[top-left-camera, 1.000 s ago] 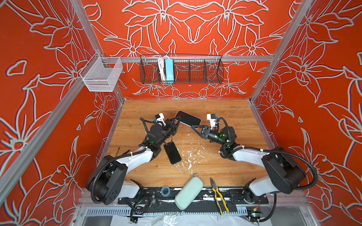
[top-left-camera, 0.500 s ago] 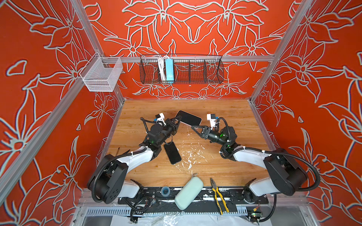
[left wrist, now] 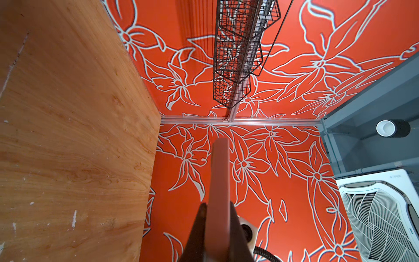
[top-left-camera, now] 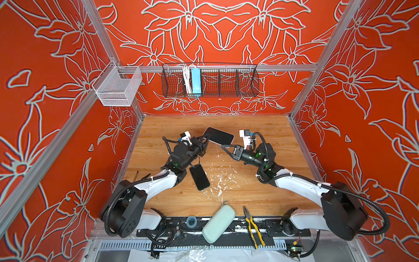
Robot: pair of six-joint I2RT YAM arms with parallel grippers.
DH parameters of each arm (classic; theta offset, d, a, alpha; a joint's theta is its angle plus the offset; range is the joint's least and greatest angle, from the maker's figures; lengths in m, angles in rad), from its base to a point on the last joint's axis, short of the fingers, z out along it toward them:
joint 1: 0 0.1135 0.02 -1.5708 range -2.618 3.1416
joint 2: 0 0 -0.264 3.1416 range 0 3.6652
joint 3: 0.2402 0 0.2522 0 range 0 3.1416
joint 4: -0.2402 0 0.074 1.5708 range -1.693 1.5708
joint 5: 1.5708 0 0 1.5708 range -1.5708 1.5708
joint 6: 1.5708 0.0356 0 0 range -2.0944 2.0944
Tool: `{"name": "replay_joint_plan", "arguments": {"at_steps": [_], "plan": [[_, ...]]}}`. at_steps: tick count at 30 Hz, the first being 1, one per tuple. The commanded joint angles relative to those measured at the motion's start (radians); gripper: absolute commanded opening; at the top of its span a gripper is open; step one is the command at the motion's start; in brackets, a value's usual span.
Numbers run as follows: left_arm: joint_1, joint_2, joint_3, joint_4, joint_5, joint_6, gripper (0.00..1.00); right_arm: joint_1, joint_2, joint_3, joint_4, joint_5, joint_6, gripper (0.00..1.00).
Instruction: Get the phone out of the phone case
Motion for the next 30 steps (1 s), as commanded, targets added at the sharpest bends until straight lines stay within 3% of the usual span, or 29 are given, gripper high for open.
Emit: {"name": "replay_joint_plan", "arguments": {"at_steps": [1, 10, 30], "plan": [[-0.008, -0.054, 0.028, -0.037, -0.035, -0.003, 0.0, 0.019, -0.014, 0.017, -0.136, 0.033, -0.188, 0.14], [-0.011, -0.091, 0.036, -0.081, -0.041, -0.011, 0.0, 0.022, -0.017, 0.008, -0.196, 0.068, -0.261, 0.15], [-0.014, -0.097, 0.033, -0.051, -0.048, -0.032, 0.0, 0.022, 0.004, -0.017, -0.151, 0.068, -0.251, 0.18]]}}
